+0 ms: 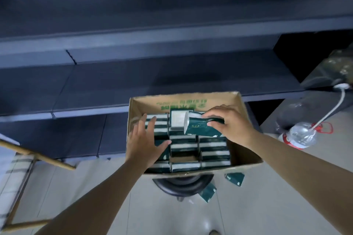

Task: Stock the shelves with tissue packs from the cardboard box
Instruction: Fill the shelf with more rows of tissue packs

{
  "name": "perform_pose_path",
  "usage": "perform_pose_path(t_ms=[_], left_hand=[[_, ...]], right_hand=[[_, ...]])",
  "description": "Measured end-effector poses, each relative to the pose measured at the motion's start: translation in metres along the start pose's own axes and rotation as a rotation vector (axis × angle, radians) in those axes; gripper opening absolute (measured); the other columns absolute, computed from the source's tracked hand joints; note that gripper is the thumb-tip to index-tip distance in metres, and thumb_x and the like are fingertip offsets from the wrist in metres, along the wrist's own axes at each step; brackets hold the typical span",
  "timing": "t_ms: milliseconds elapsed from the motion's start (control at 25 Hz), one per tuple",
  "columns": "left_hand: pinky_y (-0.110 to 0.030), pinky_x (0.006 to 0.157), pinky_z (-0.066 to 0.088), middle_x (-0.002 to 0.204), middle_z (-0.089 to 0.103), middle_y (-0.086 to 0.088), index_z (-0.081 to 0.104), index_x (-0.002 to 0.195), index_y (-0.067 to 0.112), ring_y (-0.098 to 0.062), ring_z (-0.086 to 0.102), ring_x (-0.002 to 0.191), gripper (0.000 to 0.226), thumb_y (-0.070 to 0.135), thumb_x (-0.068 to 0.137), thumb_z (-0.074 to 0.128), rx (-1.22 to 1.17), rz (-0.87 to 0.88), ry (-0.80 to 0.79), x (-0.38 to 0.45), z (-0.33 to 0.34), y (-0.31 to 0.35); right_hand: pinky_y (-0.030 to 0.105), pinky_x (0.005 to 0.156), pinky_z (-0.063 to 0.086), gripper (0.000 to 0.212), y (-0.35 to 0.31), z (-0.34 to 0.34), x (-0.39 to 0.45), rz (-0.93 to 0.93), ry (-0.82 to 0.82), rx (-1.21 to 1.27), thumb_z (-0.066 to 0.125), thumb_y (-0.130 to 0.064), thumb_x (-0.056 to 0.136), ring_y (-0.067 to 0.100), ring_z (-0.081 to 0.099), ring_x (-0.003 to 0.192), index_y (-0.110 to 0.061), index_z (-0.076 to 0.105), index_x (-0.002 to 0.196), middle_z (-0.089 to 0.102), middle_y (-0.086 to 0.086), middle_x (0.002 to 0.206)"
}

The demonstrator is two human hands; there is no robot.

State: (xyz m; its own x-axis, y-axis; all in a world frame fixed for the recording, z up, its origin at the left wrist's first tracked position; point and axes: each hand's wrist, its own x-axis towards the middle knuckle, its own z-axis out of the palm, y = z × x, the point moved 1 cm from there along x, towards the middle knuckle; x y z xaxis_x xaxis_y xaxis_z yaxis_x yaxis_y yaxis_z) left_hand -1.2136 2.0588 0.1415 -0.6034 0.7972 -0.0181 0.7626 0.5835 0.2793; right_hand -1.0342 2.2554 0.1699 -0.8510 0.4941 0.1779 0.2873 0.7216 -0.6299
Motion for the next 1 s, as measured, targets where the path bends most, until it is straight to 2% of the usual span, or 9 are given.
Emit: perform_pose_path(t_ms=[80, 160, 320, 400, 520, 640, 720, 840, 1000], left_hand=[[-0.04, 0.114, 0.02, 0.156, 0.013, -0.006, 0.019, 0.148, 0.023, -0.023, 0.014, 0.142, 0.092, 0.069, 0.077, 0.056, 0.012, 0.104, 0.064, 0.017, -0.039, 0.033], [-0.038, 0.115, 0.012, 0.158, -0.002, -0.004, 0.008, 0.151, 0.026, -0.022, 0.0, 0.145, 0.096, 0.07, 0.079, 0.054, 0.049, 0.184, 0.092, 0.033, -0.078, 0.067], [-0.037, 0.116, 0.002, 0.158, -0.015, -0.004, 0.0, 0.151, 0.03, -0.02, -0.013, 0.145, 0.099, 0.069, 0.079, 0.054, 0.039, 0.302, 0.223, 0.057, -0.164, 0.139], [-0.037, 0.116, 0.003, 0.158, -0.012, -0.005, 0.005, 0.151, 0.029, -0.02, -0.012, 0.145, 0.099, 0.071, 0.076, 0.054, 0.01, 0.365, 0.338, 0.074, -0.205, 0.173], [-0.038, 0.116, 0.007, 0.159, 0.001, -0.011, 0.018, 0.151, 0.024, -0.024, -0.002, 0.146, 0.1, 0.071, 0.072, 0.06, 0.006, 0.466, 0.535, 0.107, -0.264, 0.222], [-0.039, 0.116, 0.009, 0.159, 0.003, -0.011, 0.02, 0.15, 0.024, -0.024, -0.001, 0.146, 0.1, 0.07, 0.072, 0.061, 0.005, 0.48, 0.64, 0.146, -0.308, 0.268], [-0.041, 0.115, 0.012, 0.158, 0.007, -0.011, 0.023, 0.149, 0.023, -0.025, 0.004, 0.146, 0.1, 0.069, 0.07, 0.063, 0.0, 0.496, 0.711, 0.174, -0.327, 0.294], [-0.042, 0.115, 0.015, 0.157, 0.013, -0.011, 0.025, 0.149, 0.022, -0.026, 0.009, 0.145, 0.098, 0.07, 0.071, 0.061, -0.002, 0.477, 0.763, 0.219, -0.348, 0.327], [-0.038, 0.115, 0.008, 0.156, 0.016, -0.009, 0.023, 0.149, 0.025, -0.023, 0.009, 0.145, 0.097, 0.081, 0.07, 0.026, 0.023, 0.44, 0.754, 0.278, -0.36, 0.35]], right_hand=[[0.018, 0.099, 0.03, 0.025, -0.019, -0.048, 0.003, -0.039, 0.071, -0.063, 0.072, -0.01, 0.08, 0.004, 0.056, 0.097, -0.023, 0.071, 0.101, 0.061, -0.021, 0.098], [0.012, 0.096, 0.02, 0.028, -0.037, -0.096, 0.008, -0.048, 0.125, -0.106, 0.069, -0.007, 0.082, -0.001, 0.049, 0.096, -0.026, 0.069, 0.102, 0.058, -0.026, 0.098], [0.03, 0.101, 0.026, 0.029, -0.079, -0.2, 0.022, -0.084, 0.236, -0.158, 0.066, -0.003, 0.083, 0.004, 0.05, 0.1, -0.026, 0.068, 0.101, 0.056, -0.028, 0.098], [0.038, 0.1, 0.03, 0.031, -0.098, -0.254, 0.034, -0.148, 0.292, -0.173, 0.067, -0.001, 0.082, 0.0, 0.051, 0.099, -0.026, 0.068, 0.1, 0.057, -0.028, 0.097], [0.043, 0.104, 0.031, 0.035, -0.117, -0.332, 0.06, -0.222, 0.337, -0.176, 0.065, -0.006, 0.085, -0.001, 0.052, 0.103, -0.038, 0.064, 0.099, 0.058, -0.03, 0.101], [0.047, 0.107, 0.029, 0.032, -0.119, -0.395, 0.092, -0.249, 0.333, -0.123, 0.062, -0.01, 0.088, 0.001, 0.052, 0.109, -0.039, 0.062, 0.1, 0.06, -0.028, 0.104], [0.044, 0.108, 0.03, 0.031, -0.113, -0.426, 0.113, -0.276, 0.321, -0.097, 0.061, -0.011, 0.089, 0.002, 0.051, 0.11, -0.04, 0.063, 0.099, 0.06, -0.027, 0.104], [0.03, 0.104, 0.035, 0.029, -0.096, -0.471, 0.15, -0.307, 0.312, -0.077, 0.061, -0.014, 0.089, 0.0, 0.05, 0.11, -0.042, 0.063, 0.099, 0.061, -0.024, 0.106], [0.023, 0.1, 0.035, 0.024, -0.065, -0.507, 0.21, -0.3, 0.391, -0.034, 0.061, -0.014, 0.089, 0.004, 0.051, 0.111, -0.036, 0.065, 0.099, 0.062, -0.017, 0.108]])
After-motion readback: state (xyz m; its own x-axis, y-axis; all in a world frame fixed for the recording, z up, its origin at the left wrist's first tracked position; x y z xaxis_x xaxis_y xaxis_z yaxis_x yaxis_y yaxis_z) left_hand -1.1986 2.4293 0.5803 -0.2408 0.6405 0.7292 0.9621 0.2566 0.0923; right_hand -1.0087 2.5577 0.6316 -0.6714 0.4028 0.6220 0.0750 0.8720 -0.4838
